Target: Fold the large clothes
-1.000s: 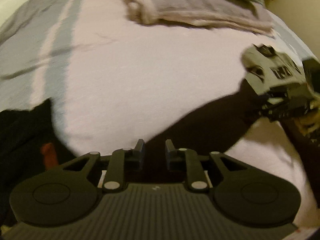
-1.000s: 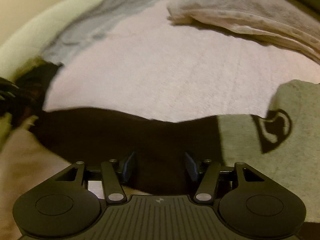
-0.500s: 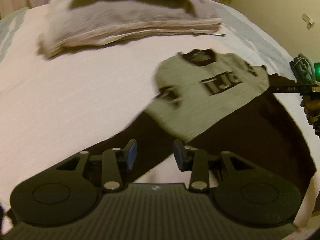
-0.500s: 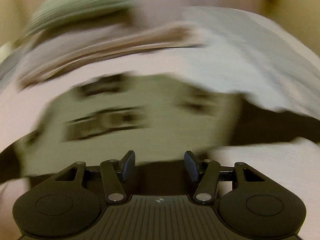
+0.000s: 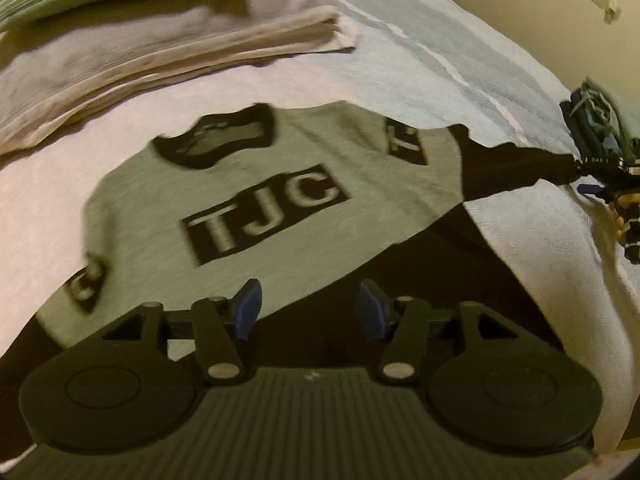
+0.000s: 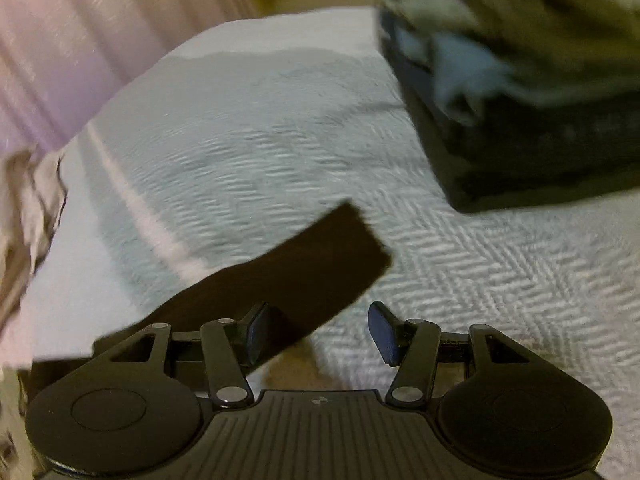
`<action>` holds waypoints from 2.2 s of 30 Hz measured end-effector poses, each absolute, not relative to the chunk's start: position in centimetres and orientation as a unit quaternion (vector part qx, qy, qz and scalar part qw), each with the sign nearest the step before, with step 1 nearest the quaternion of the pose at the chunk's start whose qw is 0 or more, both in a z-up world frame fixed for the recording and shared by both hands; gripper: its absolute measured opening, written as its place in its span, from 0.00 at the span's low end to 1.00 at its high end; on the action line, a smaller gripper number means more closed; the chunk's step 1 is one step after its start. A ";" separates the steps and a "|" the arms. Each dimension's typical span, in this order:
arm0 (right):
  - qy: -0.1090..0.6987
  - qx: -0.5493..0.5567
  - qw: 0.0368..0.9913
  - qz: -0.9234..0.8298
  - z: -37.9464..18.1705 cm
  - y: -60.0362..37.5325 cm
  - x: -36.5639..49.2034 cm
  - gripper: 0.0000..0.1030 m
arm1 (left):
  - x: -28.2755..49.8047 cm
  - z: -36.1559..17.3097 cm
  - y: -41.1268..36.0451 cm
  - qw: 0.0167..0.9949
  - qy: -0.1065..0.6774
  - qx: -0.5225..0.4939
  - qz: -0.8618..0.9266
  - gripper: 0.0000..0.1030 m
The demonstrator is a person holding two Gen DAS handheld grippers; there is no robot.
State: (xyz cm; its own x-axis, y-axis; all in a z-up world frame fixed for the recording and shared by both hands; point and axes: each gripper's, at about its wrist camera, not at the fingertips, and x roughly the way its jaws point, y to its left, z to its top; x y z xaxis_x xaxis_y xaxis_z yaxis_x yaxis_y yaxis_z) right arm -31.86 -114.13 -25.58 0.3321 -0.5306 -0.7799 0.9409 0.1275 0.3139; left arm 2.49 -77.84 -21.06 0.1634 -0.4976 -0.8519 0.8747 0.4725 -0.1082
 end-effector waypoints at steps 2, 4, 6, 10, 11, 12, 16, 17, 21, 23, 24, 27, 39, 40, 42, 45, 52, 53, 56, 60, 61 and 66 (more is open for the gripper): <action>0.232 0.419 0.711 -0.515 -26.1 -114.7 -32.8 0.50 | 1.8 -21.3 -79.5 0.729 0.447 0.220 -0.470 0.48; 0.195 0.445 0.715 -0.503 -26.4 -115.1 -33.6 0.50 | 1.3 -21.4 -80.8 0.724 0.448 0.228 -0.472 0.49; 0.171 0.461 0.712 -0.502 -26.5 -115.4 -34.1 0.36 | 0.7 -21.4 -81.8 0.718 0.448 0.242 -0.475 0.49; 0.189 0.410 0.717 -0.531 -24.8 -115.3 -34.1 0.04 | 0.2 -20.8 -82.7 0.714 0.446 0.250 -0.478 0.49; 0.194 0.387 0.720 -0.543 -24.2 -115.3 -34.4 0.04 | 0.2 -20.6 -82.8 0.715 0.445 0.250 -0.478 0.49; 0.196 0.377 0.719 -0.551 -24.2 -115.6 -34.6 0.04 | 0.2 -20.5 -82.8 0.715 0.444 0.251 -0.478 0.49; 0.232 0.355 0.727 -0.540 -24.4 -116.2 -34.2 0.09 | 0.2 -19.8 -81.7 0.722 0.445 0.251 -0.467 0.49; 0.243 0.338 0.727 -0.547 -24.1 -115.7 -33.9 0.21 | 0.2 -19.7 -81.1 0.725 0.448 0.248 -0.461 0.49; 0.269 0.305 0.726 -0.554 -22.1 -112.6 -33.4 0.40 | -0.3 -18.3 -78.3 0.743 0.461 0.234 -0.426 0.49; 0.295 0.302 0.738 -0.526 -21.0 -110.1 -32.7 0.41 | -1.0 -17.5 -76.5 0.751 0.467 0.235 -0.404 0.52; 0.309 0.302 0.746 -0.507 -20.3 -108.4 -32.3 0.42 | -1.4 -17.1 -75.7 0.756 0.470 0.235 -0.390 0.56; 0.357 0.291 0.774 -0.434 -18.3 -103.2 -30.5 0.44 | -2.8 -15.8 -72.5 0.770 0.486 0.221 -0.349 0.68; 0.489 0.260 0.806 -0.211 -10.5 -83.6 -25.5 0.62 | -11.9 -13.3 -61.8 0.775 0.547 0.181 -0.260 0.97; 0.495 0.254 0.805 -0.206 -10.0 -82.4 -25.2 0.65 | -12.4 -13.0 -61.1 0.775 0.549 0.175 -0.260 0.97; 0.510 0.236 0.802 -0.200 -8.9 -79.9 -24.7 0.67 | -13.5 -12.2 -60.0 0.777 0.546 0.167 -0.264 0.98; 0.530 0.214 0.797 -0.195 -7.5 -76.5 -23.9 0.69 | -14.7 -10.6 -58.8 0.785 0.531 0.163 -0.274 0.99; 0.548 0.172 0.798 -0.183 -5.4 -70.2 -22.1 0.70 | -16.6 -7.8 -56.7 0.787 0.510 0.165 -0.305 0.99; 0.547 0.169 0.799 -0.184 -5.2 -69.6 -21.9 0.70 | -16.8 -7.6 -56.3 0.786 0.509 0.166 -0.308 0.99; 0.546 0.162 0.802 -0.179 -4.5 -67.8 -21.4 0.70 | -17.2 -7.0 -55.4 0.786 0.507 0.167 -0.314 0.99; 0.547 0.158 0.804 -0.173 -4.1 -66.4 -21.2 0.70 | -17.5 -6.6 -54.4 0.787 0.507 0.167 -0.309 0.99; 0.548 0.157 0.804 -0.172 -4.0 -66.2 -21.1 0.70 | -17.6 -6.6 -54.2 0.786 0.510 0.165 -0.308 0.99; 0.553 0.155 0.803 -0.161 -4.2 -65.7 -21.0 0.70 | -18.1 -6.6 -53.4 0.788 0.514 0.166 -0.294 0.99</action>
State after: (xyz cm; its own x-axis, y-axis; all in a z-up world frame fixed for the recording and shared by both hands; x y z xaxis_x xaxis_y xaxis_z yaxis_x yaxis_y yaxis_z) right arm -20.98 -65.75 -4.18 0.3364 -0.0864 -0.9377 0.4292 0.9004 0.0710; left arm -18.09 -53.39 -6.62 0.2981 -0.2929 -0.9085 0.6344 0.7719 -0.0407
